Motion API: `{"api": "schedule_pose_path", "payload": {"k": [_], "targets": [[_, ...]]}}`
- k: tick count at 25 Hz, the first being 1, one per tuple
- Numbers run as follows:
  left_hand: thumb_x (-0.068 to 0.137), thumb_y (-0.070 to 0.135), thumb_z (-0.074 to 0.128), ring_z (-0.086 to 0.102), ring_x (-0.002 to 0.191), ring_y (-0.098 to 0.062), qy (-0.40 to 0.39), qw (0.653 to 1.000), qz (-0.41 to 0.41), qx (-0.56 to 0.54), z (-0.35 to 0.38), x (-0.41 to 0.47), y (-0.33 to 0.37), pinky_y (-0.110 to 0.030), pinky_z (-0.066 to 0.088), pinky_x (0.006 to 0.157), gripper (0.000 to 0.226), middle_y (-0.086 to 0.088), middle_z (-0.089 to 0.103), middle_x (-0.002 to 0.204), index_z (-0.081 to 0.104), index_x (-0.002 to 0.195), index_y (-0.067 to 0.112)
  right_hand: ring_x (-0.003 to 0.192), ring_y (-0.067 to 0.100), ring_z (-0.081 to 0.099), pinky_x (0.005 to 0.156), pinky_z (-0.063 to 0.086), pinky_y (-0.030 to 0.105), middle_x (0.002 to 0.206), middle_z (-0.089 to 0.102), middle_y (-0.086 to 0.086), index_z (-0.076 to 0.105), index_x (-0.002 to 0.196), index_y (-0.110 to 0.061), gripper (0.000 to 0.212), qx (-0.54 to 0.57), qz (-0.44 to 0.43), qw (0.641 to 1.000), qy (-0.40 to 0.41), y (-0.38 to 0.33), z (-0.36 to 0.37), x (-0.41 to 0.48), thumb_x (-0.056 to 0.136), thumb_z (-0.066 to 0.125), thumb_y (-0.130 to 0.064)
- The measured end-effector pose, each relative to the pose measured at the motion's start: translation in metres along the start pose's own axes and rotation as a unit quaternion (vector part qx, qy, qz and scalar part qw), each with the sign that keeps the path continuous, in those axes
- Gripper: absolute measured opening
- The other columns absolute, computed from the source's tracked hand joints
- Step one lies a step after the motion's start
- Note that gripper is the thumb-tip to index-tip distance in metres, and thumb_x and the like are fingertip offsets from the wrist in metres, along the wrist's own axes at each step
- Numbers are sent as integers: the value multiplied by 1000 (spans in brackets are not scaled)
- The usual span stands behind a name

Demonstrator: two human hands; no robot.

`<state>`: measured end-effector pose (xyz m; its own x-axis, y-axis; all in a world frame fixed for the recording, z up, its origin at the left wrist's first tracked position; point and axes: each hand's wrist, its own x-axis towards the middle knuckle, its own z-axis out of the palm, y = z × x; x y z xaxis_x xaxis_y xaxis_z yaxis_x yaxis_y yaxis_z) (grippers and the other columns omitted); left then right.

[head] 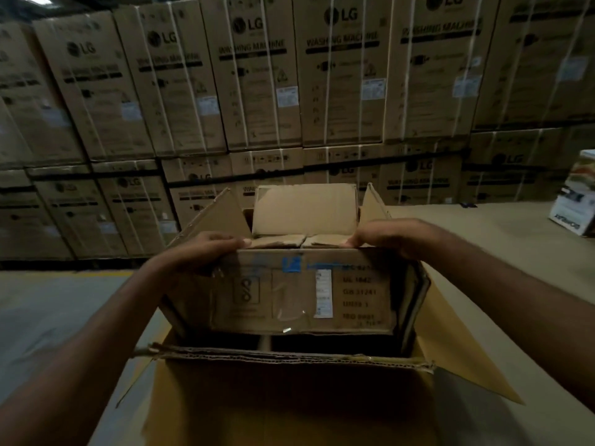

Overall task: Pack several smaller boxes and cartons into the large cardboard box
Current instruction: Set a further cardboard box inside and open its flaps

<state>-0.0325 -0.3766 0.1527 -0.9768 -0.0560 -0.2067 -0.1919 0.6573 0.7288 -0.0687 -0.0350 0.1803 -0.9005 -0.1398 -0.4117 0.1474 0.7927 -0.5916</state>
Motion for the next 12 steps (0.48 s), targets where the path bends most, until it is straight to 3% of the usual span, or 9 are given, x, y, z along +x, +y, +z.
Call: {"api": "schedule_pose_path", "payload": {"k": [1,3,6,8,12], "targets": [[41,91,74,62,113,-29,-29,1000,2,2,3,8,-5,-46,59,89,99,-6,58,128,65,123,36,93,25,72,74,57,37,103,76,10,65,114,-9,34,2,13,1000,4,2,3,5,99,63,-39],[42,88,76,57,121,-26,-84,996,10,20,7,25,-15,-43,56,94,106,-2,53,137,61,134,38,101,25,64,82,53,40,117,65,8,57,127,-5,42,10,43,999,10,6,14,18,98,65,-34],[79,61,75,48,132,-26,-148,982,21,114,15,42,-25,-34,51,95,74,3,42,142,52,145,35,126,30,50,93,48,41,147,45,7,45,149,-13,60,-67,63,996,-20,8,36,32,96,69,-26],[91,42,74,49,130,-24,-201,953,25,225,21,54,-36,-29,51,90,66,2,41,140,46,151,31,134,31,47,94,51,41,156,40,8,43,153,-18,64,-146,74,985,-57,6,60,40,95,70,-25],[97,32,68,43,140,-21,-328,861,98,376,46,54,-44,-34,41,111,58,5,44,151,47,152,29,118,23,56,98,54,38,153,46,7,39,156,-19,65,-255,60,957,-124,3,117,64,97,68,-19]]}}
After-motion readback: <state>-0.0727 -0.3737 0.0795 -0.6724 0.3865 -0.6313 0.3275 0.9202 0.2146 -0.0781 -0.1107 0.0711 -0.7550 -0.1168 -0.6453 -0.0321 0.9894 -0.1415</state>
